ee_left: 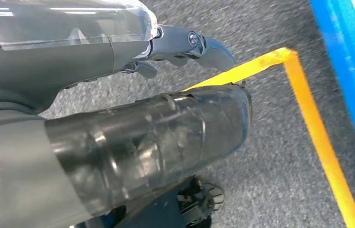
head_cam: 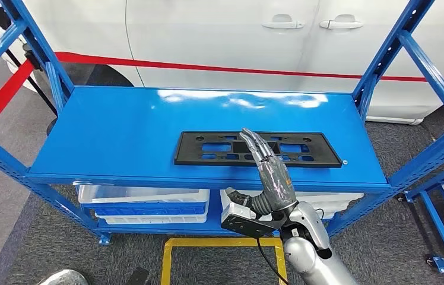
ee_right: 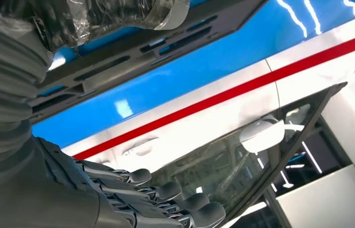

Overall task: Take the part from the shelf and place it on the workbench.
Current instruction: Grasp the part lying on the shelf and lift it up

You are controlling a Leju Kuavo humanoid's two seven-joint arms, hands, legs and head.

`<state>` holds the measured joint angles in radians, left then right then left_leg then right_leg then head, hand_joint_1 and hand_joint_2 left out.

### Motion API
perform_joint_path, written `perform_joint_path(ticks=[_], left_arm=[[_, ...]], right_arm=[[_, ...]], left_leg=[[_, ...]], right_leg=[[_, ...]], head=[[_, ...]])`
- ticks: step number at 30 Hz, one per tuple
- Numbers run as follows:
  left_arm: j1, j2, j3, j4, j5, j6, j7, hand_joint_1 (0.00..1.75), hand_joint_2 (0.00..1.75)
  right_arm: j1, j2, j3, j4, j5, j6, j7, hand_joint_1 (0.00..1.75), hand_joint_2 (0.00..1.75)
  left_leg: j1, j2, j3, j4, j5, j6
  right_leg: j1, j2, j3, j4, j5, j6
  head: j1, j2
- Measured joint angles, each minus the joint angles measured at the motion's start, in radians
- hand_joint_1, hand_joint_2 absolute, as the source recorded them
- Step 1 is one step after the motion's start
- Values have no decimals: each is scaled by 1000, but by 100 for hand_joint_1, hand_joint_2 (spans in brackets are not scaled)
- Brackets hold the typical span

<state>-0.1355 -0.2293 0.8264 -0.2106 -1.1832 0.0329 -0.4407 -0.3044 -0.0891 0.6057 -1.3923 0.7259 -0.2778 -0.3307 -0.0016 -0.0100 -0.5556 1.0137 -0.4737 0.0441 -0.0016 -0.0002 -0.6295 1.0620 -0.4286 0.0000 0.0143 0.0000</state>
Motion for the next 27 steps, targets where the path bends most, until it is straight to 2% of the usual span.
perform_joint_path(ticks=[2, 5, 6, 7, 9, 10, 11, 12, 13, 14, 15, 16, 19, 21, 22, 24, 25, 26, 27], left_arm=[[-2, -2, -7, 0, -8, -2, 0, 0, 0], [-4, -2, -19, 0, -13, -3, 0, 0, 0], [-4, -2, -20, 0, -14, -4, 0, 0, 0], [-4, -2, -21, 0, -14, -4, -1, 0, 0], [-3, -2, -21, 0, -14, -4, 0, 0, 0], [-1, -2, -21, 0, -14, -4, 0, 0, 0], [1, -2, -21, 0, -14, -4, 1, 0, 0], [1, -2, -21, 0, -14, -4, 1, 0, 0], [1, -2, -22, 0, -14, -3, 3, 0, 0], [0, -2, -22, 0, -13, -1, 6, 0, 0], [-2, -2, -22, 1, -12, 0, 11, 0, 0], [-4, -2, -22, 1, -11, 1, 15, 0, 0], [-6, -3, -22, 1, -10, -1, 19, 0, 0], [-7, -3, -22, 1, -10, -1, 20, 0, 0], [-7, -4, -22, 1, -10, -2, 20, 0, 0], [-9, -4, -23, 1, -10, -1, 20, 0, 0], [-8, -4, -23, 1, -10, 1, 22, 0, 0], [-8, -4, -24, 1, -11, 2, 24, 0, 0], [-8, -4, -25, 1, -11, 3, 27, 0, 0]], right_arm=[[-12, -2, 5, 5, 1, 16, 1, 0, 175], [-22, -6, 10, 9, 2, 28, 1, 0, 175], [-26, -6, 11, 10, 2, 29, 1, 0, 175], [-28, -7, 13, 11, 1, 30, 1, 0, 175], [-32, -7, 17, 16, 1, 34, 1, 0, 175], [-32, -7, 20, 19, 1, 38, 2, 0, 175], [-32, -8, 23, 22, 1, 42, 4, 0, 175], [-34, -9, 25, 25, 2, 47, 6, 0, 175], [-37, -10, 27, 29, 3, 53, 8, 0, 175], [-41, -11, 28, 32, 4, 59, 10, 0, 175], [-47, -14, 30, 36, 5, 65, 13, 0, 175], [-54, -16, 32, 40, 7, 71, 15, 0, 175], [-71, -26, 36, 51, 11, 82, 20, 0, 175], [-79, -31, 36, 57, 11, 83, 21, 0, 175], [-83, -34, 37, 59, 11, 84, 21, 0, 175], [-87, -40, 39, 65, 12, 90, 24, 0, 175], [-88, -44, 42, 68, 13, 97, 27, 0, 175], [-90, -48, 45, 73, 14, 108, 32, 0, 175], [-94, -53, 48, 77, 16, 120, 37, 0, 175]], left_leg=[[-1, 2, 2, -2, -5, -9], [-1, 4, 2, 12, -19, -26], [0, 4, -13, 47, -37, -32], [4, 4, -42, 103, -61, -38], [11, 5, -121, 235, -106, -48], [15, 5, -149, 272, -106, -53], [18, 5, -160, 273, -87, -56], [22, 6, -150, 233, -49, -59], [25, 7, -126, 166, -2, -61], [26, 8, -100, 103, 29, -62], [25, 8, -79, 53, 48, -58], [23, 7, -67, 26, 51, -53], [17, 3, -62, 18, 42, -29], [20, 3, -58, 12, 42, -16], [22, 3, -55, 9, 42, -10], [19, 4, -54, 9, 38, -3], [17, 3, -52, 9, 36, -1], [15, 2, -51, 10, 34, 1], [13, 1, -48, 10, 33, 2]], right_leg=[[6, 0, 15, -29, -5, -8], [-4, 1, 34, -51, -7, -16], [-8, 0, 43, -58, -8, -20], [-9, -2, 49, -61, -10, -24], [-10, -3, 58, -61, -19, -28], [-10, -3, 63, -60, -25, -27], [-11, -2, 69, -58, -30, -25], [-13, -1, 75, -56, -36, -22], [-15, 0, 82, -52, -43, -18], [-16, 1, 86, -47, -51, -13], [-15, 2, 88, -41, -58, -6], [-14, 2, 88, -38, -63, 1], [-13, 1, 89, -41, -69, 17], [-15, 0, 79, -14, -89, 26], [-15, 0, 58, 27, -112, 29], [-15, 0, -14, 163, -170, 32], [-14, 0, -49, 220, -184, 32], [-14, 0, -70, 248, -180, 31], [-14, 0, -72, 237, -157, 28]], head=[[-1, 0], [-3, 0], [-4, 0], [-4, 0], [-5, 0], [-5, 0], [-5, 0], [-5, 0], [-5, 0], [-5, 0], [-6, 0], [-6, 0], [-7, 0], [-7, 0], [-6, 0], [-6, 0], [-6, 0], [-6, 0], [-6, 0]])
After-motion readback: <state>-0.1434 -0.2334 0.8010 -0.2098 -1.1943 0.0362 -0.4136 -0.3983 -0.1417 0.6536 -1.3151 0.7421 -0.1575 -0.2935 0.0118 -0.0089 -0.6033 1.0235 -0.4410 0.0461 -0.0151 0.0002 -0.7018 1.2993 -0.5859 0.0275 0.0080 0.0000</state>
